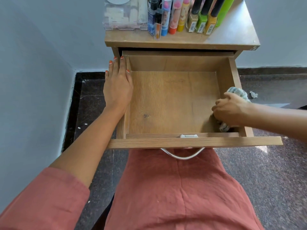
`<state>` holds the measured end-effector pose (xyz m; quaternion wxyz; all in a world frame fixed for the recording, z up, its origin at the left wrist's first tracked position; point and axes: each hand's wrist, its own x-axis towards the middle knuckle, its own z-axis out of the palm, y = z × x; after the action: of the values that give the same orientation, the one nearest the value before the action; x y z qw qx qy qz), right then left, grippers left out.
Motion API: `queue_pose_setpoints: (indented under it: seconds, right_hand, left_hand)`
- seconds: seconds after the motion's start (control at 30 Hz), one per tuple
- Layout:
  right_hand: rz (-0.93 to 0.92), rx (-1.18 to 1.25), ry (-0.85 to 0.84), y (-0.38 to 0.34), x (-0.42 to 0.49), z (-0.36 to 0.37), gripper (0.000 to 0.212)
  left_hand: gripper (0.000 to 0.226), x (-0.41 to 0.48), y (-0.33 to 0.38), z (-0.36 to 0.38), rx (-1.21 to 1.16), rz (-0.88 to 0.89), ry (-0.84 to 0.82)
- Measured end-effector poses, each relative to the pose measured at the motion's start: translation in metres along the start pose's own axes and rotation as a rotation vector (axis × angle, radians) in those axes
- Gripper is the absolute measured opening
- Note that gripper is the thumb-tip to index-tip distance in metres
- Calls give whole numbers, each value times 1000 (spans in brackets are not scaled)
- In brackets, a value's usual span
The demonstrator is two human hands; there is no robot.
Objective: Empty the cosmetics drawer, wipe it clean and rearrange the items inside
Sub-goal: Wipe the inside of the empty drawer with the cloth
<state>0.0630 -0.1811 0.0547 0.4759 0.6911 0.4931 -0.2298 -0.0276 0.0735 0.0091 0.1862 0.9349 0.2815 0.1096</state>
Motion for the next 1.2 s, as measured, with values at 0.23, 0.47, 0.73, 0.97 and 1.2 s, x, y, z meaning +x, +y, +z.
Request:
queue_pose_setpoints:
  seconds: [0.23, 0.47, 0.73, 0.97, 1.2]
  right_hand:
    - [142, -72, 188, 56, 31, -8, 24]
    - [156, -122, 279, 62, 42, 8, 27]
    - [-53, -30, 36, -3, -7, 13, 29]
    - [3, 41, -14, -1, -5, 2, 28]
    - [125, -23, -35, 33, 19, -20, 32]
  left_hand:
    - [46, -1, 1, -1, 0, -5, -1]
    - [46, -1, 1, -1, 7, -3, 3]
    - [46, 0, 0, -1, 1, -2, 1]
    - [45, -1, 1, -1, -13, 8, 3]
    - [45, 0, 0, 0, -42, 18, 3]
